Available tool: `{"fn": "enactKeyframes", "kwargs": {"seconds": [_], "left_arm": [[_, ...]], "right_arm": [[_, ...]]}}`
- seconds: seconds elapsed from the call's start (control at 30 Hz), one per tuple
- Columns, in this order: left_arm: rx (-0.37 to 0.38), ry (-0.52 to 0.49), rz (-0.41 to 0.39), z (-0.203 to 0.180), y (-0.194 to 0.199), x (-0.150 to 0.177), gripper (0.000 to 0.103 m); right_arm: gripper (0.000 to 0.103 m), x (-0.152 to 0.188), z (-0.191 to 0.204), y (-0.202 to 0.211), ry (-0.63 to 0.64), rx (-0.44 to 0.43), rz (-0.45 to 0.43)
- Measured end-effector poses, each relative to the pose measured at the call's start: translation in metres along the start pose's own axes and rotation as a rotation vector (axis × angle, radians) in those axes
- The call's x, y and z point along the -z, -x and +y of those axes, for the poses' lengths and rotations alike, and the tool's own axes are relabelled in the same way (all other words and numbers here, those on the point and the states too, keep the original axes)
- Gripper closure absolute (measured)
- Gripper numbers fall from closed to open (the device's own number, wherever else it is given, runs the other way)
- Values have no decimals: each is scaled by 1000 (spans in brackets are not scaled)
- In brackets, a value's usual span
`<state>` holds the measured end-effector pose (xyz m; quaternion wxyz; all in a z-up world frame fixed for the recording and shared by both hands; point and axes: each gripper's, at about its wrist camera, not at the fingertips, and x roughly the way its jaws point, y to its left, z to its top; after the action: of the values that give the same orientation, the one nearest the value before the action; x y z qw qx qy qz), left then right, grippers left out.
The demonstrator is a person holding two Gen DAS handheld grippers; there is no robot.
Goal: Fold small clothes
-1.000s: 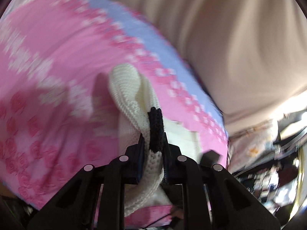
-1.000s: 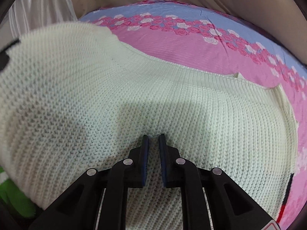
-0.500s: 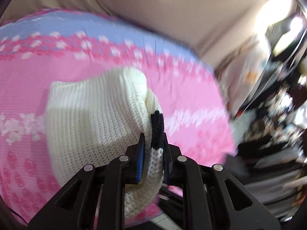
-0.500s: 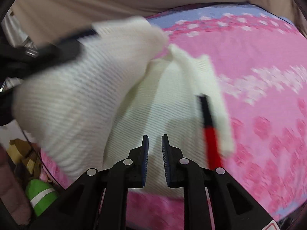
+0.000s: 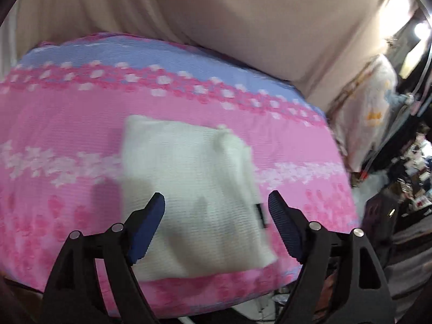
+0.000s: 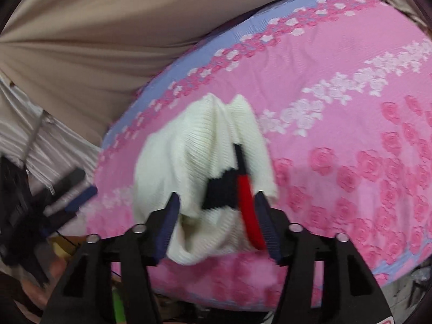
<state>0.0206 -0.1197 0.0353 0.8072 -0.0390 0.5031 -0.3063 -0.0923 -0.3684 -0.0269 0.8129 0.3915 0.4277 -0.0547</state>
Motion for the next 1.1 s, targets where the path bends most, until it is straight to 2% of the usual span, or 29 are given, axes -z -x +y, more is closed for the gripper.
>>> {"fn": "enactKeyframes", "kwargs": {"seconds": [0.07, 0.17, 0.23, 0.27, 0.33, 0.37, 0.5, 0.57, 0.63, 0.7, 0.73, 0.77, 0.8, 0.83, 0.9, 1.0, 1.1], "left_arm": [[-71, 50, 10, 25, 1, 7, 27], [-87, 149, 33, 56, 3, 20, 27], [-101, 169, 30, 67, 9, 27, 27], [-114, 169, 27, 71, 11, 30, 27], [-133, 167, 20, 77, 14, 34, 27], [-140, 171, 17, 80, 16, 35, 27], [-157, 182, 5, 90, 28, 37, 27], [-156, 189, 8, 94, 29, 37, 27], [-149, 191, 21, 95, 25, 39, 27], [-138, 187, 38, 94, 19, 40, 26], [-134, 186, 47, 93, 16, 40, 27], [-133, 182, 60, 91, 13, 40, 26], [-138, 174, 64, 90, 12, 39, 26], [-143, 164, 63, 89, 12, 38, 26], [-149, 150, 60, 85, 10, 37, 26], [-159, 125, 89, 77, -1, 35, 26], [-171, 74, 90, 63, -6, 33, 26]], "right_arm": [[41, -8, 9, -18, -26, -22, 46], [41, -11, 16, -42, -57, -35, 115], [41, -8, 25, -60, -35, -35, 170], [43, -6, 29, -71, -10, -5, 189], [88, -6, 37, -88, 36, 16, 228], [87, -7, 41, -88, 48, 20, 224], [88, -20, 103, -18, 241, -121, 8], [87, -23, 111, 3, 296, -103, -48], [87, -22, 84, -11, 279, 7, -21], [85, -11, 35, -57, 251, 185, 107], [85, -4, 16, -73, 216, 234, 168], [85, 0, 5, -74, 162, 215, 170], [79, 3, 6, -62, 135, 178, 129], [78, 5, 13, -51, 144, 172, 95], [69, 9, 26, -39, 185, 186, 79], [61, 15, 27, -43, 206, 190, 126], [59, 23, 10, -63, 163, 223, 167]]}}
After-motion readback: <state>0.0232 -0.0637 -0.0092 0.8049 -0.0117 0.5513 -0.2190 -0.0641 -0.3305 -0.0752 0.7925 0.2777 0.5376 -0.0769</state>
